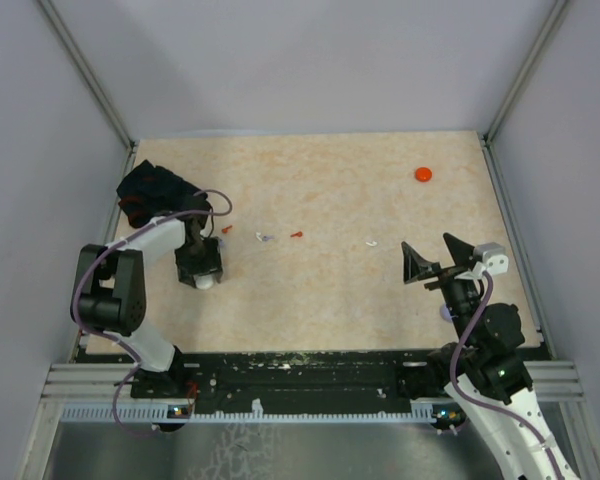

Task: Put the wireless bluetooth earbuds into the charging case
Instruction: Pick up the charging case at the center of the board, then open the charging case.

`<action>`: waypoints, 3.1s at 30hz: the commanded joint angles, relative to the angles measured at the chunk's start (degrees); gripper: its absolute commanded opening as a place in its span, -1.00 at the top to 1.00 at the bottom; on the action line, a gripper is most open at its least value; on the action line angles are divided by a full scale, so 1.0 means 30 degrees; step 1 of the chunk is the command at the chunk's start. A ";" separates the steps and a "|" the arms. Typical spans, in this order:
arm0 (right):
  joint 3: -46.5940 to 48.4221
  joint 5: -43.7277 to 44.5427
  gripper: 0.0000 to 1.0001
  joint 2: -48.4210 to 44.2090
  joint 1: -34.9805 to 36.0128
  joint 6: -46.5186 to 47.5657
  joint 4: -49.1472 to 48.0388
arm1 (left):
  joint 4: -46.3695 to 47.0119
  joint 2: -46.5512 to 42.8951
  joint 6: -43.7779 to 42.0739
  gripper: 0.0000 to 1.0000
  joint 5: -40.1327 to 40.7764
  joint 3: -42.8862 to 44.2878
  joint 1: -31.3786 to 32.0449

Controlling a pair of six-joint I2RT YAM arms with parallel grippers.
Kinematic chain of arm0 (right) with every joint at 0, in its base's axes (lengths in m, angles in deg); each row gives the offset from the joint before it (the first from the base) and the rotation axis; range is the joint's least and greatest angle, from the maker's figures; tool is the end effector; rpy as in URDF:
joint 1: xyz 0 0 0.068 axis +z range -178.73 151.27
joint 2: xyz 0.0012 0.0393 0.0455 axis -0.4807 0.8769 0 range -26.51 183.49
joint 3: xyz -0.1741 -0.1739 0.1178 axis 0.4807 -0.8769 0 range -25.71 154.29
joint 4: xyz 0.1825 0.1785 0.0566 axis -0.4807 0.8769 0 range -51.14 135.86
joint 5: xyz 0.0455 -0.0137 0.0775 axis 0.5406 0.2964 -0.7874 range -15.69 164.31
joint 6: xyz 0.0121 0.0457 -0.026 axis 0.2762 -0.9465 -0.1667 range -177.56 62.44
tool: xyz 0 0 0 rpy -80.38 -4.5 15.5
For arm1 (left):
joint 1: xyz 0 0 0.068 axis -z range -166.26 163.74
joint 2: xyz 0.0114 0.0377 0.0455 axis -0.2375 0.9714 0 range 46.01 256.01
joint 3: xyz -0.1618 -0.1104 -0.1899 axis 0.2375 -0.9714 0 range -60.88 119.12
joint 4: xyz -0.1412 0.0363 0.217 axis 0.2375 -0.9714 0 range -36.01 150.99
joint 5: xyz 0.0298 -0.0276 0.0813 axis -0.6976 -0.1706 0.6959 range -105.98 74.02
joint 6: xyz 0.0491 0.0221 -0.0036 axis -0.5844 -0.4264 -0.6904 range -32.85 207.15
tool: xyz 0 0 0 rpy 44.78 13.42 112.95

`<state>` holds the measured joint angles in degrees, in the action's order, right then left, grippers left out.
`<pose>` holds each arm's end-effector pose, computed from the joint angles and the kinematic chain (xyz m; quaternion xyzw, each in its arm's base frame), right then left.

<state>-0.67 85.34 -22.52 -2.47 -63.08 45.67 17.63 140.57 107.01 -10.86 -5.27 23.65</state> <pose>0.0652 0.0246 0.3026 -0.0355 0.6149 0.1585 0.7717 0.2802 -0.0457 0.1608 -0.0894 0.9927 0.0259 0.0763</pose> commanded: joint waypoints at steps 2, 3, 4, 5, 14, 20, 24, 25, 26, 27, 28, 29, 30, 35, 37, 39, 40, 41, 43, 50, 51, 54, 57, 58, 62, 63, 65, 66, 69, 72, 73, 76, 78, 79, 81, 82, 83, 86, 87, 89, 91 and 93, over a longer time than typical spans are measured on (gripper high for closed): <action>0.0099 -0.0215 -0.92 0.0172 0.0270 0.0180 -0.0868 | -0.0076 -0.0475 0.0012 -0.39 0.0005 -0.0132 0.0442; 0.0093 -0.0251 -0.92 0.0165 0.0273 0.0197 -0.0849 | 0.0012 -0.0515 -0.0019 -0.39 0.0080 -0.0154 0.0460; 0.0096 -0.0248 -0.92 0.0165 0.0270 0.0191 -0.0862 | 0.0074 -0.0524 -0.0037 -0.39 0.0170 -0.0167 0.0448; 0.0096 -0.0281 -0.92 0.0190 0.0270 0.0198 -0.0830 | 0.0133 -0.0514 -0.0043 -0.38 0.0284 -0.0147 0.0446; 0.0193 -0.0394 -0.92 0.0317 0.0271 0.0190 -0.0717 | 0.0591 -0.0259 -0.0084 -0.15 0.0212 -0.0295 0.0747; 0.0345 -0.0655 -0.92 0.0667 0.0270 0.0183 -0.0554 | 0.0781 -0.1126 0.0465 0.00 -0.0017 -0.0607 0.1486; 0.0436 -0.1120 -0.92 0.0666 0.0270 0.0124 -0.0638 | 0.1089 -0.2064 0.1277 0.03 -0.0291 -0.0609 0.2455; 0.0486 -0.1349 -0.92 0.0678 0.0270 0.0083 -0.0615 | 0.1216 -0.2340 0.1634 0.03 -0.0466 -0.0609 0.2704; 0.0548 -0.1568 -0.93 0.0705 0.0270 0.0020 -0.0591 | 0.1419 -0.2620 0.1938 0.03 -0.0663 -0.0609 0.2944; 0.0596 -0.1724 -0.93 0.0781 0.0270 -0.0127 -0.0524 | 0.1711 -0.2911 0.2262 0.03 -0.0834 -0.0576 0.3223; 0.0653 -0.1912 -0.94 0.0861 0.0277 -0.0248 -0.0529 | 0.1869 -0.3244 0.2562 0.03 -0.0918 -0.0579 0.3554; 0.0722 -0.2184 -0.94 0.0988 0.0271 -0.0333 -0.0557 | 0.2277 -0.3560 0.2827 0.03 -0.0998 -0.0590 0.3878; 0.0804 -0.2511 -0.94 0.1113 0.0270 -0.0402 -0.0631 | 0.2496 -0.3919 0.3065 0.03 -0.0990 -0.0559 0.4178; 0.1538 -0.3942 -0.95 0.2009 0.0270 -0.0765 -0.0504 | 0.3799 -0.5948 0.3723 0.09 -0.0798 -0.0707 0.5453; 0.2081 -0.4249 -0.95 0.2613 0.0270 -0.1030 -0.0098 | 0.4393 -0.6754 0.3963 0.11 -0.0688 -0.0963 0.5987; 0.2522 -0.4369 -0.95 0.3213 0.0271 -0.1548 0.0239 | 0.5084 -0.7456 0.4103 0.10 -0.0754 -0.1278 0.6425; 0.2619 -0.4583 -0.95 0.3523 0.0274 -0.1806 0.0271 | 0.5447 -0.7749 0.4290 0.11 -0.0791 -0.1410 0.6595; 0.2638 -0.4899 -0.96 0.3774 0.0270 -0.1974 0.0198 | 0.5822 -0.7998 0.4464 0.10 -0.0832 -0.1555 0.6788; 0.2601 -0.4966 -0.96 0.4185 0.0270 -0.2714 0.0110 | 0.6627 -0.8380 0.4621 0.10 -0.0760 -0.1686 0.7458; 0.2469 -0.3884 -0.97 0.5208 0.0270 -0.3869 0.0453 | 0.7572 -0.8733 0.4684 0.09 0.0906 -0.0968 0.9854; 0.2264 -0.3939 -0.97 0.5277 0.0270 -0.3847 0.0177 | 0.7959 -0.8777 0.4791 0.09 0.1101 -0.1071 1.0169; 0.1540 -0.4985 -0.97 0.5421 0.0272 -0.4105 -0.1459 | 0.9383 -0.8761 0.5660 0.09 0.1163 -0.1358 1.0905; 0.0427 -0.5892 -0.97 0.5727 0.0270 -0.4645 -0.3550 | 1.0281 -0.8528 0.6918 0.09 0.1411 -0.1350 1.1817; -0.0046 -0.5996 -0.97 0.5844 0.0270 -0.4761 -0.4151 | 1.0451 -0.8399 0.7173 0.09 0.1651 -0.1302 1.2132; -0.1630 -0.6385 -0.97 0.5950 0.0270 -0.5334 -0.6542 | 1.0728 -0.7538 0.6994 0.09 0.2639 -0.0551 1.3411; -0.1533 -0.6625 -0.97 0.6161 0.0270 -0.5436 -0.6554 | 1.0609 -0.7243 0.6600 0.09 0.2940 -0.0254 1.3749; -0.0833 -0.7006 -0.97 0.6742 0.0270 -0.5481 -0.5681 | 1.0365 -0.6836 0.5994 0.08 0.3835 0.0212 1.4440; -0.0298 -0.7117 -0.97 0.7202 0.0270 -0.5484 -0.4981 | 1.0293 -0.6705 0.5871 0.08 0.4122 0.0325 1.4790; 0.0829 -0.7938 -0.97 0.8049 0.0270 -0.5459 -0.3565 | 1.0769 -0.6733 0.6239 0.08 0.4196 0.0255 1.5055; 0.0253 -0.8581 -0.94 0.8180 0.0271 -0.5592 -0.4763 | 1.1496 -0.6726 0.6876 0.09 0.3956 0.0114 1.5180; 0.0079 -0.8672 -0.91 0.8176 0.0270 -0.5586 -0.5126 | 1.1731 -0.6592 0.6505 0.09 0.3943 0.0200 1.5340; 0.0617 -0.8496 -0.89 0.8536 0.0270 -0.5575 -0.4586 | 1.1555 -0.5854 0.4679 0.06 0.4466 0.0763 1.5795; 0.1465 -0.8524 -0.89 0.9067 0.0270 -0.5342 -0.3218 | 1.1807 -0.5532 0.3319 0.06 0.4449 0.0762 1.5897; 0.1926 -0.8588 -0.88 0.9458 0.0270 -0.5276 -0.2494 | 1.2165 -0.5483 0.2537 0.05 0.4331 0.0606 1.5942; 0.2743 -0.8947 -0.86 1.0245 0.0270 -0.5151 -0.1312 | 1.2956 -0.5551 0.1005 0.05 0.3998 0.0285 1.6020; 0.3038 -0.9081 -0.83 1.0638 0.0270 -0.5198 -0.0835 | 1.3297 -0.5625 0.0281 0.05 0.3868 0.0107 1.6071; 0.3335 -0.9167 -0.80 1.0962 0.0270 -0.5361 -0.0497 | 1.3670 -0.5766 -0.0498 0.05 0.3786 -0.0102 1.6110; 0.3970 -0.9511 -0.70 1.1953 0.0270 -0.5827 0.0026 | 1.4829 -0.6157 -0.2811 0.03 0.3304 -0.0863 1.6149; 0.4114 -0.9609 -0.68 1.2211 0.0270 -0.6033 0.0043 | 1.5242 -0.6327 -0.3525 0.02 0.3130 -0.1182 1.6164; 0.4425 -1.0020 -0.65 1.2810 0.0270 -0.6464 0.0001 | 1.6517 -0.6698 -0.5096 -0.01 0.2522 -0.2028 1.6178; 0.4849 -1.0459 -0.63 1.3508 0.0270 -0.6670 0.0140 | 1.7960 -0.7059 -0.6814 -0.03 0.1865 -0.2937 1.6204; 0.5559 -1.0670 -0.63 1.4241 0.0270 -0.6768 0.0556 | 1.9464 -0.7350 -0.8165 -0.04 0.1339 -0.3844 1.6208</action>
<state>10.43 56.18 17.43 -2.21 -81.53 46.76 64.80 121.16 94.75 -2.55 -12.94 71.89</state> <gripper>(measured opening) 0.818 0.570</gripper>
